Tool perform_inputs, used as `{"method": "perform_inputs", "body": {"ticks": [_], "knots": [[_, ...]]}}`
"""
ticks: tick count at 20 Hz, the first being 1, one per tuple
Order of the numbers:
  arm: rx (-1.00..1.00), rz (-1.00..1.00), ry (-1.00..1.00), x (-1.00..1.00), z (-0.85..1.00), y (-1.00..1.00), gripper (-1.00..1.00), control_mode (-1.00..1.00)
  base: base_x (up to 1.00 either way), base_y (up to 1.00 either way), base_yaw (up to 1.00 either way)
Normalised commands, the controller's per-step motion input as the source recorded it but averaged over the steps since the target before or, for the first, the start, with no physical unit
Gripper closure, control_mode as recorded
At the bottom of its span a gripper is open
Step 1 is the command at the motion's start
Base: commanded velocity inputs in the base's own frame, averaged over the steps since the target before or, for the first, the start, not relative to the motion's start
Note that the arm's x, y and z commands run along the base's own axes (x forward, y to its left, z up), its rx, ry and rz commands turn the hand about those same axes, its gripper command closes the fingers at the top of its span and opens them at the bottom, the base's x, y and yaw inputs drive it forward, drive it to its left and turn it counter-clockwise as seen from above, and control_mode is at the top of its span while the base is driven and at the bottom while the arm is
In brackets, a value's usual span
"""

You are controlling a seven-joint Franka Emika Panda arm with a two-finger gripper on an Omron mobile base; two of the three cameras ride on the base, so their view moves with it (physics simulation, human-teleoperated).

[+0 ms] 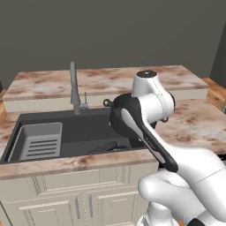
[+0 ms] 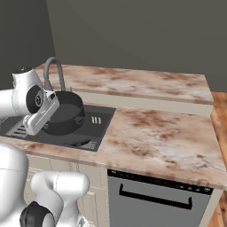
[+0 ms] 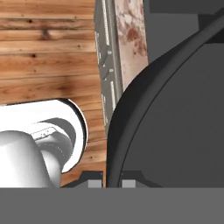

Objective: Move the pot and pan from the stove into the sink.

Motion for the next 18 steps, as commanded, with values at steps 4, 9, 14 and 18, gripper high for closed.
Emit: {"method": "perform_inputs", "body": {"ticks": [4, 9, 14, 18], "knots": [[0.0, 0.0, 0.0, 0.0, 0.0, 0.0, 1.0, -1.0, 0.0, 0.0, 0.0], [-0.04, -0.01, 0.04, 0.3, -0.1, 0.13, 1.0, -1.0, 0.0, 0.0, 0.0], [-0.03, 0.0, 0.09, 0.49, -0.2, 0.18, 1.0, -1.0, 0.0, 0.0, 0.0], [-0.01, 0.0, 0.07, 0.49, -0.24, 0.18, 1.0, -1.0, 0.0, 0.0, 0.0]]}}
